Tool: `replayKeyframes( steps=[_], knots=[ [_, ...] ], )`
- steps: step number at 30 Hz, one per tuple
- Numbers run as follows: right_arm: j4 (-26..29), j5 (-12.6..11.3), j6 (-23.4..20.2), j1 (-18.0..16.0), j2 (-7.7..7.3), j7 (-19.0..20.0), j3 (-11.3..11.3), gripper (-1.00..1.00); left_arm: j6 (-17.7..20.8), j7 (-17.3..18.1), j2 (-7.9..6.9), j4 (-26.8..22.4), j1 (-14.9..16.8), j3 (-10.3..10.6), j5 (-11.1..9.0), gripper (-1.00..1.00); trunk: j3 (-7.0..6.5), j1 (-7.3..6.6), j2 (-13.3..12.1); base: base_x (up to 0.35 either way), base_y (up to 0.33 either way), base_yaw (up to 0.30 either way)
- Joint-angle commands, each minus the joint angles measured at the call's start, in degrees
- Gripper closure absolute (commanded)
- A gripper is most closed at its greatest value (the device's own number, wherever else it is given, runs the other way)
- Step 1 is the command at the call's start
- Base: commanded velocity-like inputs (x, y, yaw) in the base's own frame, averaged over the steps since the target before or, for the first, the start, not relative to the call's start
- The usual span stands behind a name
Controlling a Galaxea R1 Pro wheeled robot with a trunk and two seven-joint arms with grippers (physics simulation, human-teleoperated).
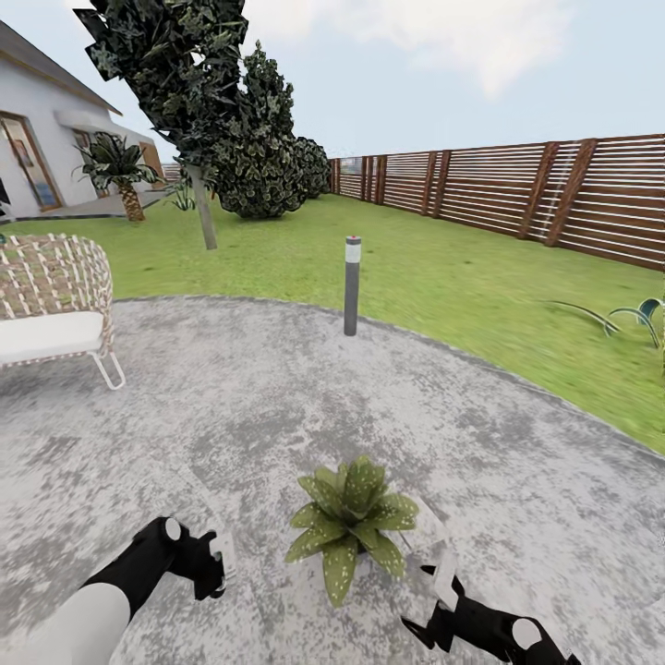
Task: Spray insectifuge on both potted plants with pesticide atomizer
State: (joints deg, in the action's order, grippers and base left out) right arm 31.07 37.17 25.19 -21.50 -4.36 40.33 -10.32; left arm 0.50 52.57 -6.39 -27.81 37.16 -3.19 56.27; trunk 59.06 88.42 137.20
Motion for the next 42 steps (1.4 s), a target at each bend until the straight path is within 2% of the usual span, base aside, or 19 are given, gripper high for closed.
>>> replayKeyframes(
  steps=[1, 7, 23, 33, 38, 40, 42],
  knots=[
    [0.4, 0.5, 0.2, 0.0, 0.06, 0.3, -0.4, -1.00, 0.1, 0.3, 0.19, -0.1, 0.0, -0.3, 0.3, 1.00, 0.05, -0.04, 0.0, -0.304, 0.000, 0.000],
    [1.0, 0.5, 0.2, 0.0, 0.06, 0.3, -0.4, -1.00, 0.0, 0.3, 1.05, -0.1, 0.0, -0.3, 0.4, 1.00, 0.05, -0.04, 0.0, -0.254, -0.129, 0.000],
    [1.0, 0.5, 0.1, 0.0, 0.06, 0.3, -0.3, -1.00, 0.1, 0.3, 1.23, -0.2, -0.1, -0.3, 0.3, 1.00, 0.05, -0.04, 0.0, -0.253, -0.038, 0.000],
    [1.5, 0.2, -1.0, 0.0, 0.31, 0.4, -0.4, -1.00, 0.8, 0.2, 2.95, -0.2, 0.0, -0.3, 0.3, 1.00, 0.05, -0.04, 0.0, -0.013, 0.000, 0.000],
    [1.7, 0.5, -1.1, -0.1, 1.54, 0.5, -0.1, -1.00, 0.9, 0.3, 4.00, -0.2, 0.4, -0.3, 0.2, 1.00, 0.05, -0.04, 0.0, 0.000, 0.000, 0.000],
    [1.7, 0.5, -1.1, -0.5, 1.79, 0.6, 0.0, -1.00, 0.9, 0.9, 4.07, -0.2, 0.5, -0.3, 0.3, 1.00, 0.05, -0.04, 0.0, 0.000, 0.000, 0.000],
    [1.7, 0.6, -1.2, -2.3, 1.88, 1.3, 0.2, -1.00, 0.9, 4.1, 4.07, -0.2, 0.6, -0.2, 0.4, 1.00, 0.05, -0.04, 0.0, 0.000, 0.000, 0.000]
  ],
)
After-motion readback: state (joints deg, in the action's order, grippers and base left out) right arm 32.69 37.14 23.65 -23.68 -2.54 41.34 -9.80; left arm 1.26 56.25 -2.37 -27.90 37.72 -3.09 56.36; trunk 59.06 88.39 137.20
